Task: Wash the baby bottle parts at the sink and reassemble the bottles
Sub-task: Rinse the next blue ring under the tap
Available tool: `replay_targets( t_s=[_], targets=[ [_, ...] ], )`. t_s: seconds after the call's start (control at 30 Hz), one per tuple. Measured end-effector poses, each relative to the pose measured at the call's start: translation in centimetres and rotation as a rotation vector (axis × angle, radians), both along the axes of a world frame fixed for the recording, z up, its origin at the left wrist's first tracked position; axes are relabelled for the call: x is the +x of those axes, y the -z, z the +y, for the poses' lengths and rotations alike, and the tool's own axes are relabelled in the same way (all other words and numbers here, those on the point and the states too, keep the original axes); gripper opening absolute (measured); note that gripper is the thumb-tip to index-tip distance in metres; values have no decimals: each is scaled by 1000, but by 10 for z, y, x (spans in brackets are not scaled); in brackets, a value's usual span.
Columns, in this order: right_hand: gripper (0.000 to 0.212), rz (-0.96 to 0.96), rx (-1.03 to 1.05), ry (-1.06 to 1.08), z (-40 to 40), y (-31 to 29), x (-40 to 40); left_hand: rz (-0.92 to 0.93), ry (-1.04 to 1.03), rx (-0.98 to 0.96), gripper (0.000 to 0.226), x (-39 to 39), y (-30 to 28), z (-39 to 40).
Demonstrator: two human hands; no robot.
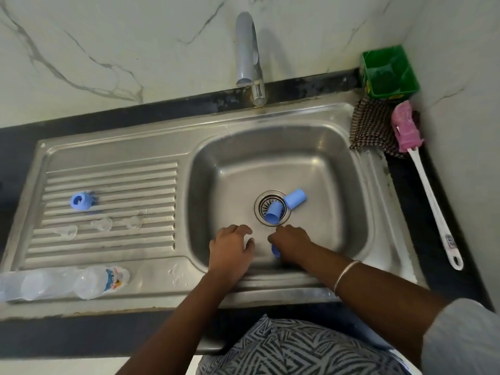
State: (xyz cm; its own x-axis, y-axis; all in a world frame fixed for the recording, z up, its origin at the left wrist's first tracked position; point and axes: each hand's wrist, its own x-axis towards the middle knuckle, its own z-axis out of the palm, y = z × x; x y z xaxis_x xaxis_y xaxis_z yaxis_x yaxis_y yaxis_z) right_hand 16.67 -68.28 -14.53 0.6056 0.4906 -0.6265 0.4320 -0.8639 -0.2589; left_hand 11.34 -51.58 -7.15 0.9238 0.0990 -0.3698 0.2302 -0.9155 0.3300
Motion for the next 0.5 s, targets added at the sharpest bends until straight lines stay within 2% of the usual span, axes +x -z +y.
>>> replay_targets(
  t_s=[0.1,0.17,0.3,0.33,0.4,0.43,0.5],
  targets=[
    [15,-16,59,28,-1,0,0,-3,-55,-5,25,-1,0,-3],
    [15,-20,156,118,-4,-3,0,-3,-89,-36,24,-2,-1,-7],
    [27,126,451,593,-11,-15,10,-6,-231,-240,21,1,-2,-15],
    [24,213,548,756,-12,-21,14,-15,-304,-313,21,2,-3,-18],
    [23,518,818,1066,-15,-37,18,-11,-475,-462,21,7,-9,-26],
    [23,660,955,1168,-17,-45,18,16,-560,-537,22,10,-12,-30],
    [21,753,1106,1215,-22,-58,18,122,-700,-674,31,19,-18,-40]
  ],
)
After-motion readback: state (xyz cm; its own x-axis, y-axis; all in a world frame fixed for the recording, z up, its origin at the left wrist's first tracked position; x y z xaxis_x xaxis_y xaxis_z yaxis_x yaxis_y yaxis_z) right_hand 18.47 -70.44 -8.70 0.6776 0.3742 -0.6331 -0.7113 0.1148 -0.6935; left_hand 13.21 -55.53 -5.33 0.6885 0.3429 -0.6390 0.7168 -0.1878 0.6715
